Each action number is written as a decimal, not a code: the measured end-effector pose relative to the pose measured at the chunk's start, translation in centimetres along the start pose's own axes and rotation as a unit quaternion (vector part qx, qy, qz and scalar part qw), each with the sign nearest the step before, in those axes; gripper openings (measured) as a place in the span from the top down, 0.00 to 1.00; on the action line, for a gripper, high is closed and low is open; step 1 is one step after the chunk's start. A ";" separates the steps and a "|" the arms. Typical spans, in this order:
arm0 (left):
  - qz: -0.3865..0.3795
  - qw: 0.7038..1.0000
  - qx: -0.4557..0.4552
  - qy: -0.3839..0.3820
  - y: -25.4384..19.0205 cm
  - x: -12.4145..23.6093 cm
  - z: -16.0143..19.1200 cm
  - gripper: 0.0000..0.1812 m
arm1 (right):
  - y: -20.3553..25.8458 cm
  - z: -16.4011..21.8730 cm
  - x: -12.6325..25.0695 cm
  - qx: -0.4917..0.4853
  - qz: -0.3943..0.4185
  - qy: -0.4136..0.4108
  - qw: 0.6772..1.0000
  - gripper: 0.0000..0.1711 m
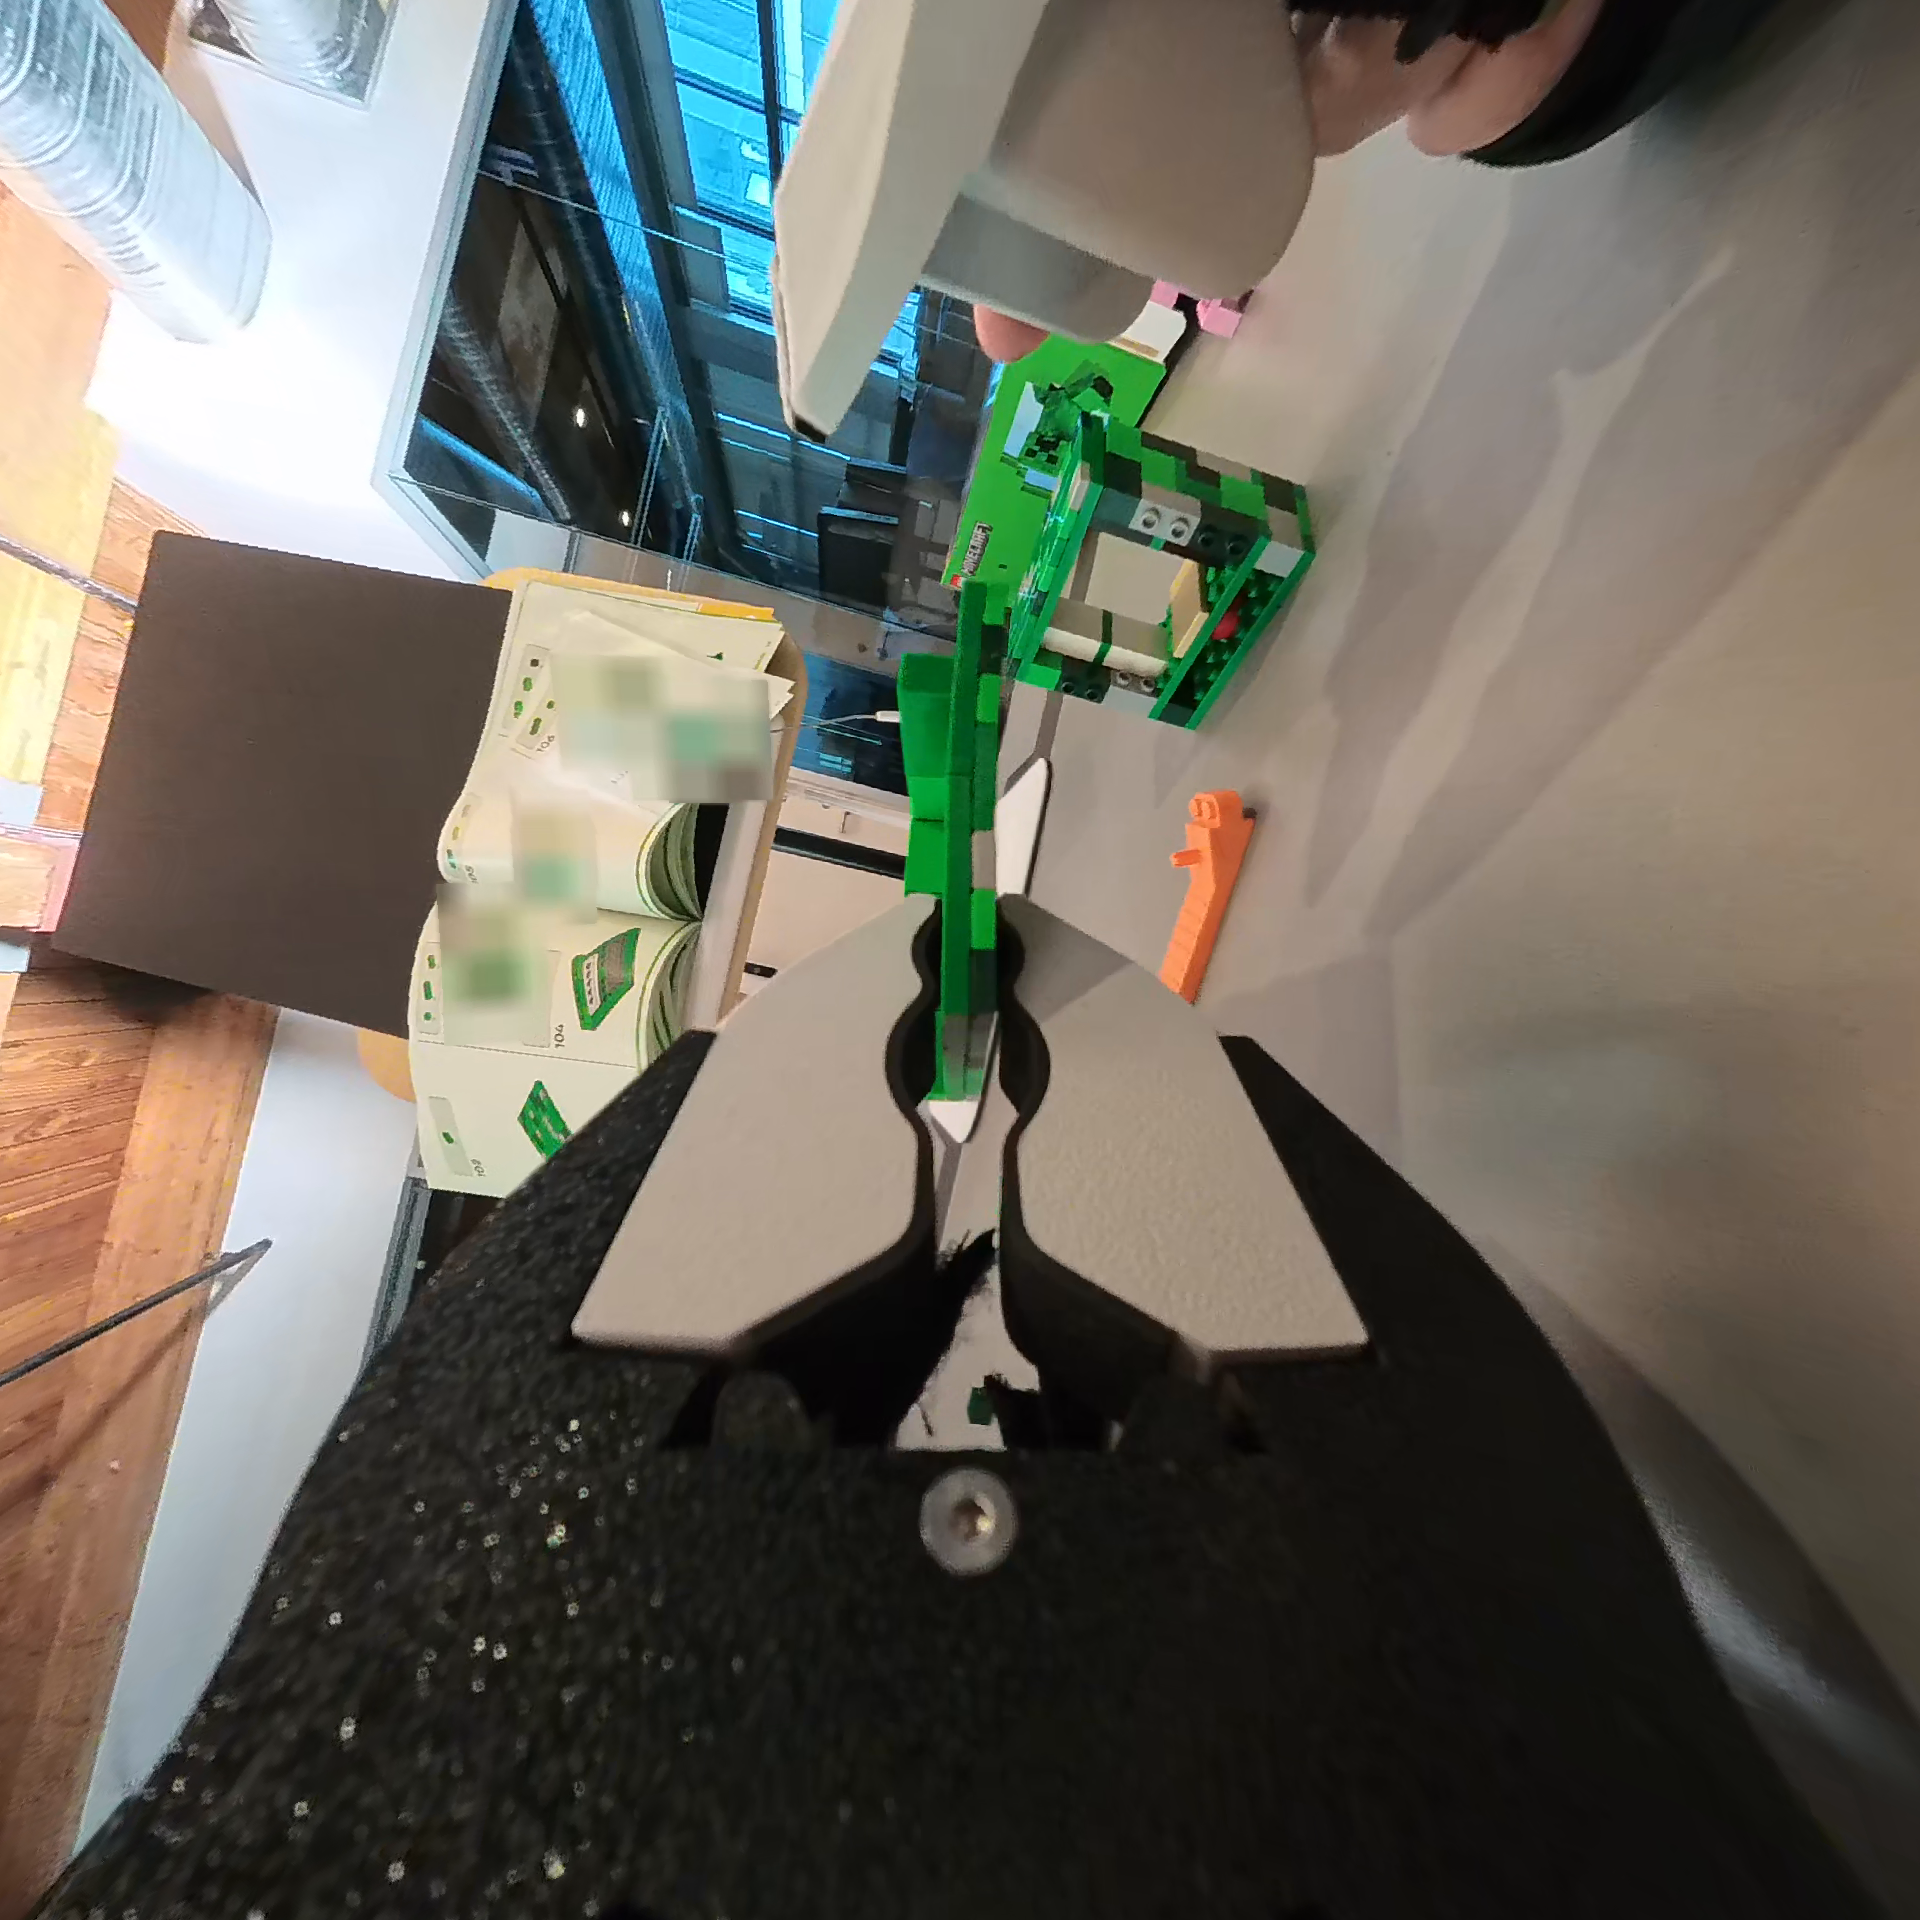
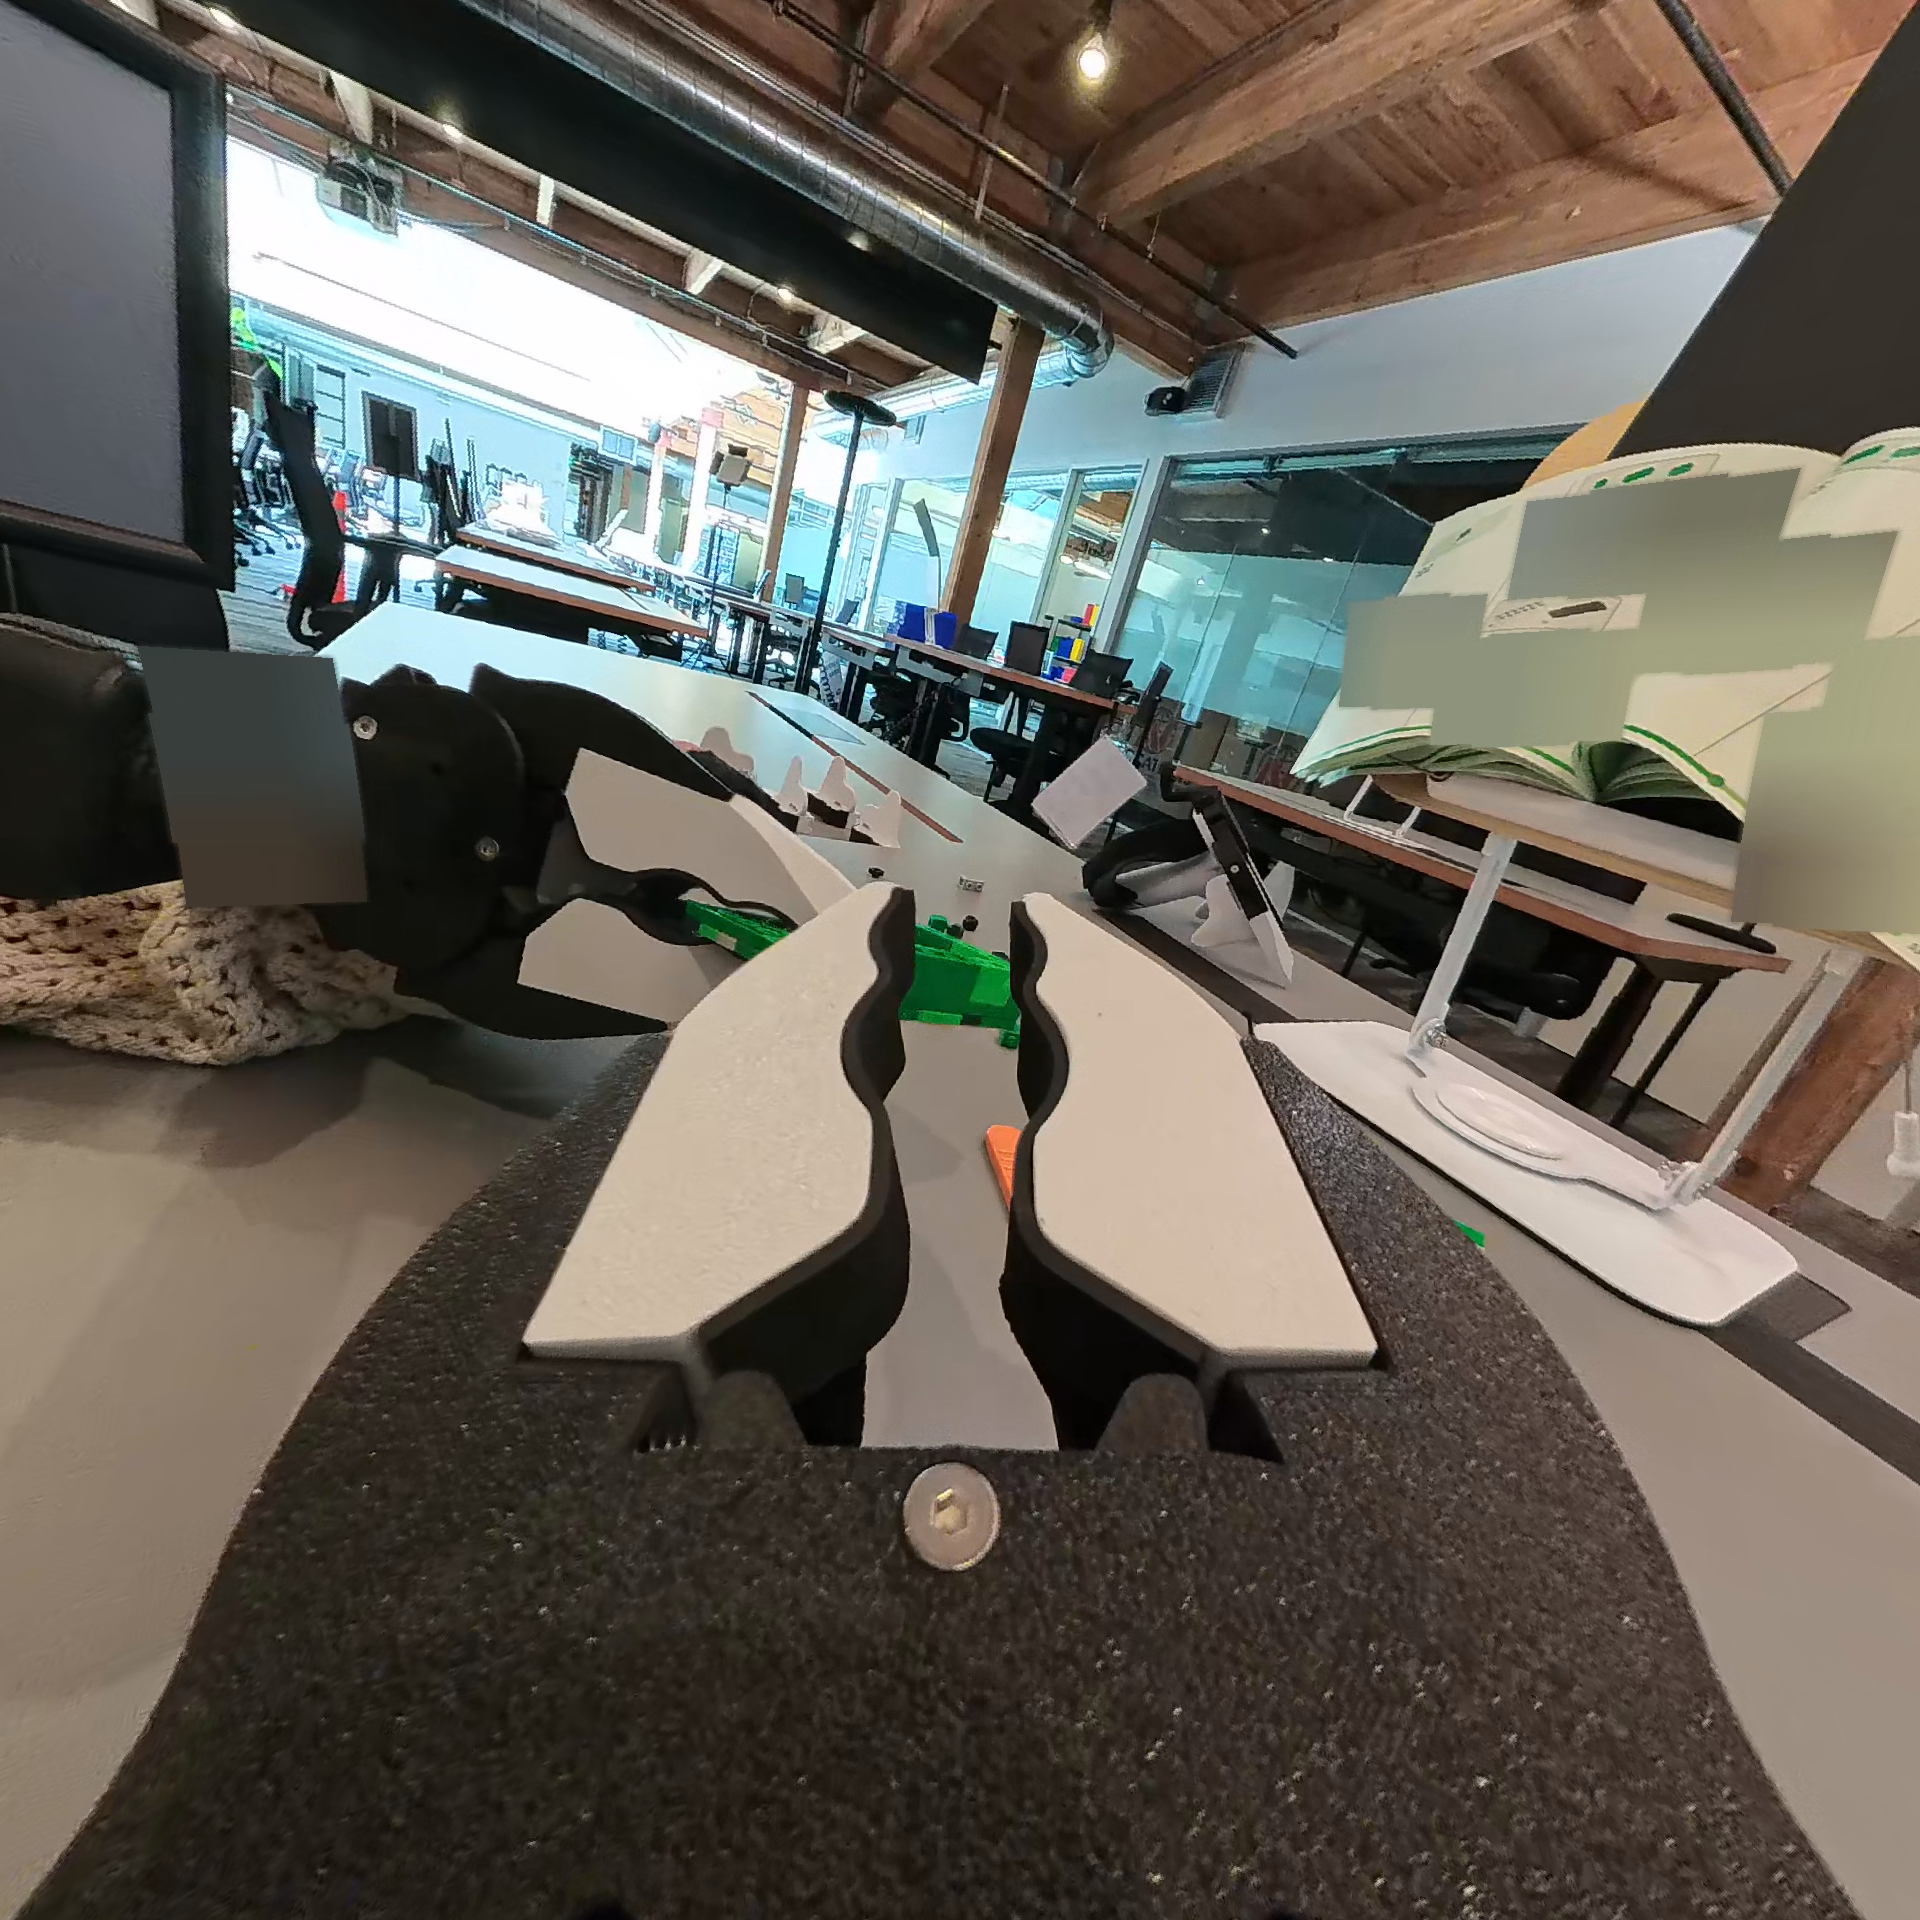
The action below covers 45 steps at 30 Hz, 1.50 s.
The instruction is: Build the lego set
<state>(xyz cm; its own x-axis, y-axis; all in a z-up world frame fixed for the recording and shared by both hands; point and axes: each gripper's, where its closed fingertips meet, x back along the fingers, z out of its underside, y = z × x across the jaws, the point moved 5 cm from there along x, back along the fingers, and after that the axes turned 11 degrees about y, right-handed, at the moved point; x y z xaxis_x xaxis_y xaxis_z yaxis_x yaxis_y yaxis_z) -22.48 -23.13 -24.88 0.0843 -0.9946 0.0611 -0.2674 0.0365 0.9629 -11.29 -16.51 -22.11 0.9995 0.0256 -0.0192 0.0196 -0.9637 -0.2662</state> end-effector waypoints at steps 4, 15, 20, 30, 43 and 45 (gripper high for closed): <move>-0.004 1.000 -0.003 0.000 -0.1 0.0 -0.1 0.97 | 0.0 0.0 0.0 0.001 -0.001 0.001 1.000 0.90; -0.005 1.000 -0.013 -0.005 -0.3 -0.4 -0.8 0.97 | 0.0 0.0 0.0 0.003 0.000 0.002 1.000 0.91; 0.010 0.997 -0.069 -0.036 -1.6 -0.2 -2.0 0.97 | -0.1 -0.1 0.0 0.004 0.004 0.001 1.000 0.91; 0.038 0.988 -0.127 -0.081 -3.9 0.0 -4.6 0.97 | 0.5 -3.6 -2.2 0.133 -0.003 0.093 0.987 0.99; 0.053 0.983 -0.146 -0.093 -4.6 0.3 -5.0 0.97 | 0.5 -6.8 -11.0 0.060 -0.124 0.166 0.977 0.95; 0.066 0.981 -0.152 -0.097 -5.1 0.4 -5.0 0.97 | 0.3 -5.7 -12.1 0.092 -0.153 0.221 0.959 0.94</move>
<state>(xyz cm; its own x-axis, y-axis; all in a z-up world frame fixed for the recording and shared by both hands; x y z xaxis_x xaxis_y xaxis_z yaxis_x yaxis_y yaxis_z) -16.30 -23.18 -28.44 -0.1242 -0.9781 0.1669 0.0368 0.1635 0.9859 -23.19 -18.64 -16.49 0.8616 0.1455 0.4862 0.3495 -0.8647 -0.3606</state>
